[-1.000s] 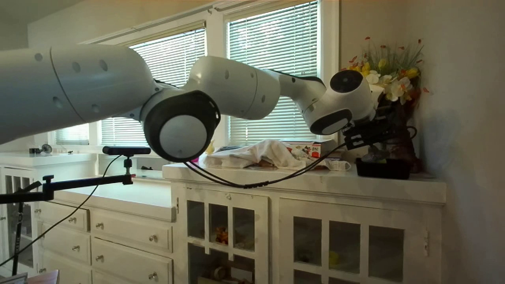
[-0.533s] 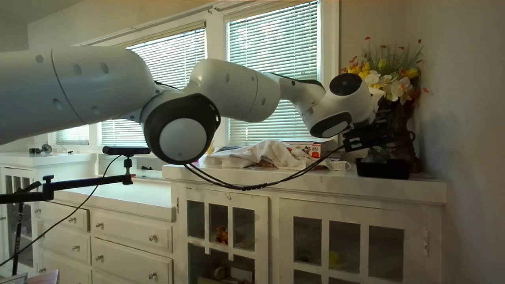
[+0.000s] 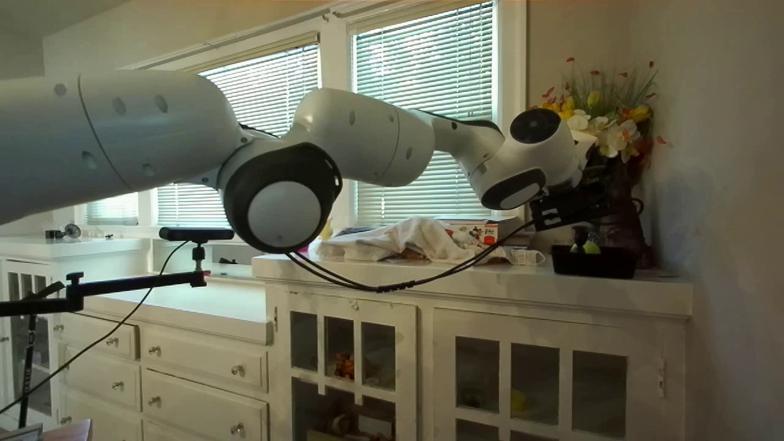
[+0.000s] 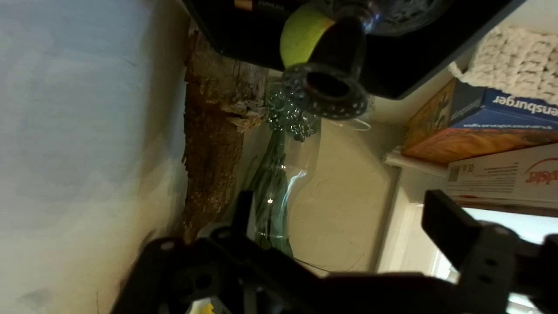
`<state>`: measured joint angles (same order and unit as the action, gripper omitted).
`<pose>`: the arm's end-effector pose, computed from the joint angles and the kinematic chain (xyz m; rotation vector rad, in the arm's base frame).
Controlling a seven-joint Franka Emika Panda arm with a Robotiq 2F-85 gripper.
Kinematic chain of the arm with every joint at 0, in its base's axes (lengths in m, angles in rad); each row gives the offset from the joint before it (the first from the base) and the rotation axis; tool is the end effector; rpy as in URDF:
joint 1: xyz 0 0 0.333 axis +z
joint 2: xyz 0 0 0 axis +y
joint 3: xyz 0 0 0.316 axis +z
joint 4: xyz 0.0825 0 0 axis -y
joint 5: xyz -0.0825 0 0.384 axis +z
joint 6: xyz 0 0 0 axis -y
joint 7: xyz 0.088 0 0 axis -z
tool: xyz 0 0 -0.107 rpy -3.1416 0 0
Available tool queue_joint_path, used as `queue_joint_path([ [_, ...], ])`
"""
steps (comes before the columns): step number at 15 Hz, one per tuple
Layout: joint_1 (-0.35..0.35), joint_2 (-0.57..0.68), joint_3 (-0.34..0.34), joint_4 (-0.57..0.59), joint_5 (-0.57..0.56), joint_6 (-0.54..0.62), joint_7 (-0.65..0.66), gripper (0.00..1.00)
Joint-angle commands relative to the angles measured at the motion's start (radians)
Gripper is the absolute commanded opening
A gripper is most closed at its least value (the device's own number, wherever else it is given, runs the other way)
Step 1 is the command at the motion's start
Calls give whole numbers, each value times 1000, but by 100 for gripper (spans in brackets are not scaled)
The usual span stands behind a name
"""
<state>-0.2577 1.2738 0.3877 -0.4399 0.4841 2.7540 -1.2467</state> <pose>0.8383 -0.1630 0.3976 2.4451 0.6660 1.7563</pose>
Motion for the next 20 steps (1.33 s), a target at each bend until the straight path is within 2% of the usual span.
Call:
queue_joint_path([
  [1, -9, -47, 48, 2, -48, -8, -39, 100],
  [2, -5, -66, 44, 5, -21, -32, -65, 100],
  [4, -10, -99, 74, 7, -40, -105, -40, 100],
  [10, -16, -229, 15, 14, -36, -503, 233, 100],
  [15, 18, -324, -132, 16, -136, -705, 510, 100],
  [20, 65, -387, -231, 0, -253, -864, 630, 100],
])
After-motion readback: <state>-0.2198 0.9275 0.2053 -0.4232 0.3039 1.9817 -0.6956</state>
